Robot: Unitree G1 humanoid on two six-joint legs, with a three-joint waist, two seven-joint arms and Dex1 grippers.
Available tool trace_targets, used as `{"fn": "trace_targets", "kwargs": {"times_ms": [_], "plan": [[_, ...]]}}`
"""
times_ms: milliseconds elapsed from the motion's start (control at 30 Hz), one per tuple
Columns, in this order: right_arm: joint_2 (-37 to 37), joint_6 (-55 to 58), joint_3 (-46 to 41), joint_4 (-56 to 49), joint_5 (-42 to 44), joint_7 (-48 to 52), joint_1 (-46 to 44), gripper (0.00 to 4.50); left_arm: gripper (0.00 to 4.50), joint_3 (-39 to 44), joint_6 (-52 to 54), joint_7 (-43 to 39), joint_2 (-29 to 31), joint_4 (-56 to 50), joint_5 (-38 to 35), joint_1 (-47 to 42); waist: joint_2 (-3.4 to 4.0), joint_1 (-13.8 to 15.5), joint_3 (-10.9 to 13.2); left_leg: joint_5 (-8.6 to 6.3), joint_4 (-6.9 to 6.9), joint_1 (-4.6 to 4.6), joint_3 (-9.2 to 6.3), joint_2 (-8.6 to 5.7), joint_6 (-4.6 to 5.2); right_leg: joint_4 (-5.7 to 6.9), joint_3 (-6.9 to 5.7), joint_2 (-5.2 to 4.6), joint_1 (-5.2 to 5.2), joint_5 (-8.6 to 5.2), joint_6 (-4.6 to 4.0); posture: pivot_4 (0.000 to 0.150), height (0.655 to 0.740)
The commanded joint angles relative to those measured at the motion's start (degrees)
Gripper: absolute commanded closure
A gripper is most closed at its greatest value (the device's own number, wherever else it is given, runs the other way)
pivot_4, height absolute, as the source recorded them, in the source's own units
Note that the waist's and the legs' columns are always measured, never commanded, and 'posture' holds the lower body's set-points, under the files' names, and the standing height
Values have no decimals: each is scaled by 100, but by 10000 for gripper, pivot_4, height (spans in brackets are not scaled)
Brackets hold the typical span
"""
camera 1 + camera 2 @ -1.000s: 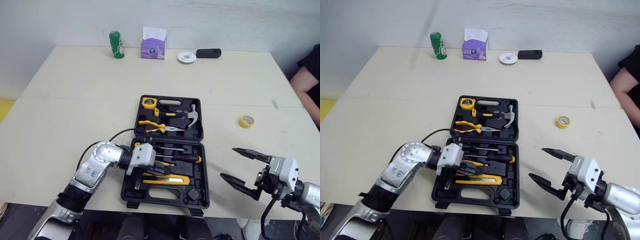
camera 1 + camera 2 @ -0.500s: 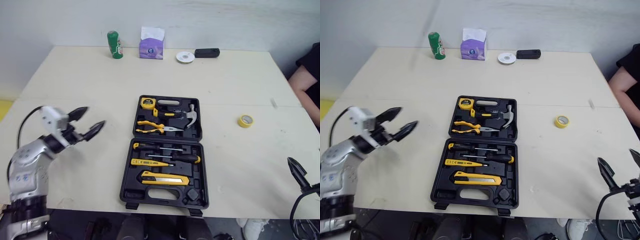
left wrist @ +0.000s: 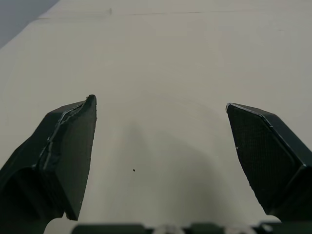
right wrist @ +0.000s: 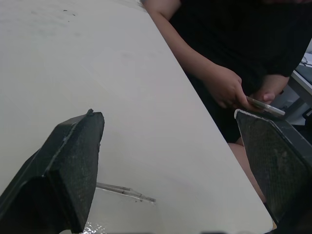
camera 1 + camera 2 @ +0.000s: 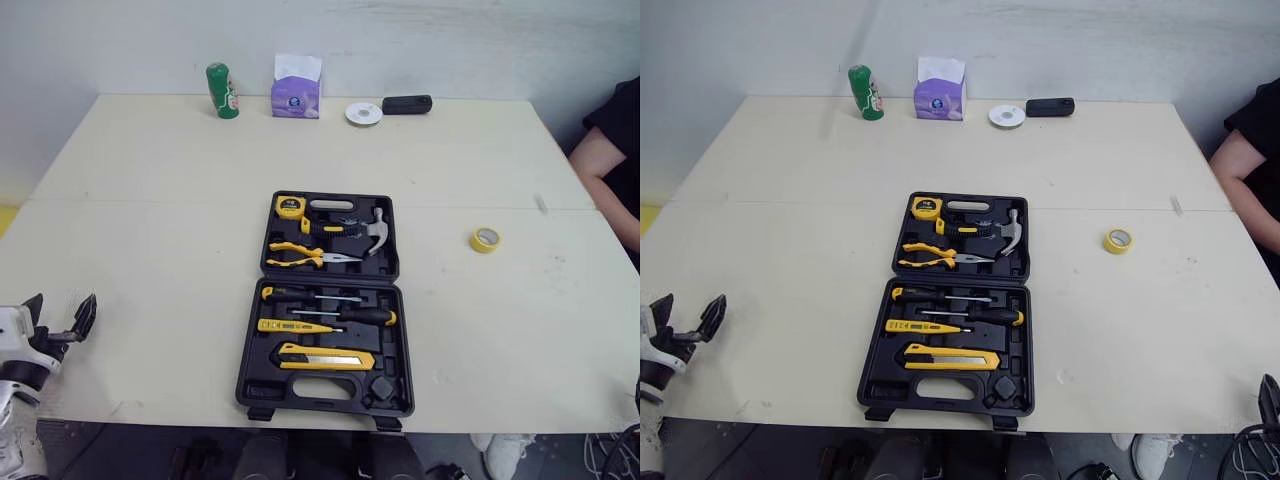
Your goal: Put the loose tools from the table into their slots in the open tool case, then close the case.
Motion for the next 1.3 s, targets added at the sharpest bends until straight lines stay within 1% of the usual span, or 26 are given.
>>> {"fn": "trace_targets", "kwargs": {"times_ms": [33, 167, 233, 267, 400, 533, 600, 667, 733, 800, 867, 967, 1033, 1167, 1300], "plan": [[-217, -255, 1, 131, 191, 166, -187, 0, 374, -48, -99, 85, -31, -224, -41, -29, 0, -2, 0, 0, 0, 1, 0, 0, 0, 0, 1, -1, 0, 0, 0, 1500, 7400], [-397, -207, 182, 12, 263, 337, -584, 0, 374, -267, 34, 19, -55, -517, -156, -192, 1, -17, 0, 0, -2, 1, 2, 0, -1, 1, 1, -1, -2, 0, 0, 1500, 7400], [-573, 70, 354, -254, 439, 574, -824, 0, 374, -432, 137, -69, -28, -757, -245, -336, 2, -17, 1, 2, -1, 0, 3, 0, -3, 2, 0, 0, -2, 0, 0, 1500, 7400], [-653, 302, 453, -412, 591, 771, -892, 0, 374, -494, 183, -123, -19, -858, -310, -403, 3, -13, 1, 14, -1, 0, 3, 0, -24, 2, 0, 0, -2, 0, 0, 1500, 7400], [-1318, 1395, 963, -1117, 882, 1546, -1030, 0, 374, -928, 463, -562, 130, -1271, -484, -746, 5, 0, 3, 18, 2, -2, 5, 0, -25, 3, -1, 0, -1, 1, 1, 1500, 7400], [-2159, 2666, 1296, -1498, 1057, 1912, -1427, 0, 374, -1387, 895, -926, 294, -1834, -691, -1112, 6, 9, 3, 25, 6, -7, 5, 0, -13, 2, -6, 1, -1, 1, 1, 1500, 7400], [-2783, 3518, 1751, -1527, 885, 1980, -2016, 0, 374, -1773, 1231, -1142, 392, -2233, -799, -1371, 9, 9, 5, 30, 12, -8, 4, 0, -3, 3, -7, 1, 1, 2, 2, 1500, 7400], [-3224, 4106, 2226, -1492, 598, 1968, -2546, 0, 374, -2037, 1484, -1313, 461, -2491, -886, -1555, 14, -5, 8, 33, 17, -11, 5, -1, 3, 4, -7, 0, -1, 3, 4, 1500, 7400], [-3518, 4732, 2701, -1599, 583, 2198, -3087, 0, 374, -2224, 1713, -1425, 504, -2671, -969, -1720, 16, -10, 10, 37, 12, -10, 5, 0, 4, 4, -8, 4, -4, 3, 4, 1500, 7400], [-3535, 4527, 2982, -1651, 496, 2497, -3618, 0, 374, -2359, 2137, -1563, 579, -2829, -1192, -1803, 16, -7, 10, 40, 5, -12, 5, 5, -2, 1, -12, 14, -8, 1, 0, 1500, 7400], [-3643, 4914, 3549, -1665, 275, 2742, -4291, 0, 374, -2601, 2109, -1742, 628, -2911, -1066, -1892, 30, -15, 18, 42, 7, -17, 7, 12, -7, 2, -15, 26, -8, -1, -2, 1500, 7400], [-3743, 5997, 4485, -1447, 3, 3288, -5244, 0, 374, -2840, 2104, -1811, 516, -2980, -1078, -2199, 31, -2, 30, 49, 23, -27, 18, 7, 6, 1, -14, 19, -15, 1, 0, 1500, 7400], [-3667, 6227, 4856, -1242, -175, 3572, -5729, 0, 374, -2965, 2179, -1840, 461, -3032, -1125, -2366, 21, 27, 36, 51, 33, -35, 9, 5, 11, 1, -17, 14, -14, 3, 4, 1500, 7400], [-3499, 6142, 5795, -519, -1114, 3885, -6779, 0, 374, -3218, 2450, -1997, 393, -3276, -1320, -2608, 25, 10, 38, 48, 48, -60, -1, -2, 15, -3, -25, 6, -22, 7, 11, 1500, 7400], [-3283, 5899, 6481, 433, -1916, 4313, -7600, 0, 374, -3390, 2544, -2210, 333, -3434, -1443, -2774, 26, 2, 39, 50, 70, -109, 0, 0, 15, 22, -27, 15, -65, 9, 15, 1500, 7400]]}}
